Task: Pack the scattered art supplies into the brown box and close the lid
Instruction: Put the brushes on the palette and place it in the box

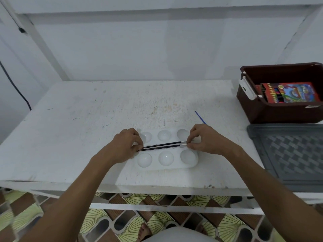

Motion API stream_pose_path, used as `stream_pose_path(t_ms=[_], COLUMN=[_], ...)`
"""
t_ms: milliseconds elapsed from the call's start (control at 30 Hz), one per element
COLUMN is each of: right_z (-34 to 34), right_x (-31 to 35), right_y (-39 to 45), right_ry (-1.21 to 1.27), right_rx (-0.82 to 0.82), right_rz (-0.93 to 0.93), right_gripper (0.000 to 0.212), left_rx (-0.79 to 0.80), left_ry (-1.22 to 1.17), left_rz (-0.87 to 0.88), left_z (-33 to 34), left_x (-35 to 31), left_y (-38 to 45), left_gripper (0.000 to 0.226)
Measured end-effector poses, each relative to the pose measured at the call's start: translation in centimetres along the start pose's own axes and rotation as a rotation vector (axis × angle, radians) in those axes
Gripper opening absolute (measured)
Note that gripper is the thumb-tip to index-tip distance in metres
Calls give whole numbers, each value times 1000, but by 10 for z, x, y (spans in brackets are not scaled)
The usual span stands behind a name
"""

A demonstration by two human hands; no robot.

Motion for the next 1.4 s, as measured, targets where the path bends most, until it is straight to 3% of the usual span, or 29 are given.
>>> stream_pose_path(t_ms=[200,367,500,667,833,967,1167,1400], right_z=[0,-3,-7,-14,-20,-24,-25,-33], right_x=[-4,-4,-11,-24,-45,-53,-49,-26], right_y=[-2,-4,-8,-4,8,16,22,27], right_ry=[71,28,59,100,43,-29,-17,112], right_rx=[-17,10,23,-122,-283,-255,-203,-215], right_rz=[39,32,46,113,307,404,384,242], right_gripper=[28,17,21,20,26,29,23,19], left_rx=[31,4,4,-16,-15,-49,-39,-40], left_ry=[-2,-31,-57,-137,-145,-169,-146,-135], left_rz=[75,173,190,168,145,96,106,100], left_z=[10,12,15,15,16,12,13,13], left_x=[-23,-33,-39,-39,-38,-37,-33,-33], left_y=[7,10,8,7,8,5,2,1], left_gripper=[49,22,20,18,19,24,11,12])
Point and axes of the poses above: each hand's wrist, its own y-axis towards the middle knuckle, its own z-axis out of the palm, x = y × z, the point moved 1 cm from there along y, towards the middle knuckle, and after that the axes turned 5 degrees about -y, right-handed, at the moved point
